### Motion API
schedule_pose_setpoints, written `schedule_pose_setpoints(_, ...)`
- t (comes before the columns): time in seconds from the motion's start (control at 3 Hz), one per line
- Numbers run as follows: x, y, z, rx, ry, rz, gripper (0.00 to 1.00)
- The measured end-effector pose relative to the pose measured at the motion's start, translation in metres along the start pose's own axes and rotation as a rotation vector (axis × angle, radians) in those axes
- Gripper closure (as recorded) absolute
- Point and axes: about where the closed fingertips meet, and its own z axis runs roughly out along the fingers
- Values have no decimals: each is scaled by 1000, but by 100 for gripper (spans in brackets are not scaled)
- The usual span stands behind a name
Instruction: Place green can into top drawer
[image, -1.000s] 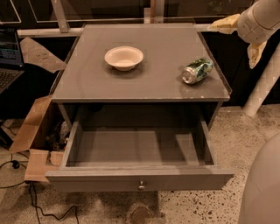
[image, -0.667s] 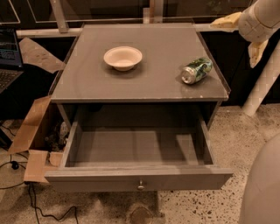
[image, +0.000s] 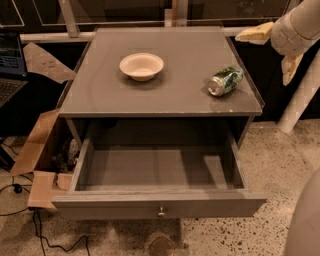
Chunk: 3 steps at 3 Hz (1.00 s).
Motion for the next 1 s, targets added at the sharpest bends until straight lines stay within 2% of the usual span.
schedule_pose_setpoints(0.67,73,3,15,6,184,-96,0)
schedule_pose_setpoints(1.0,96,21,24,3,235,-135,0)
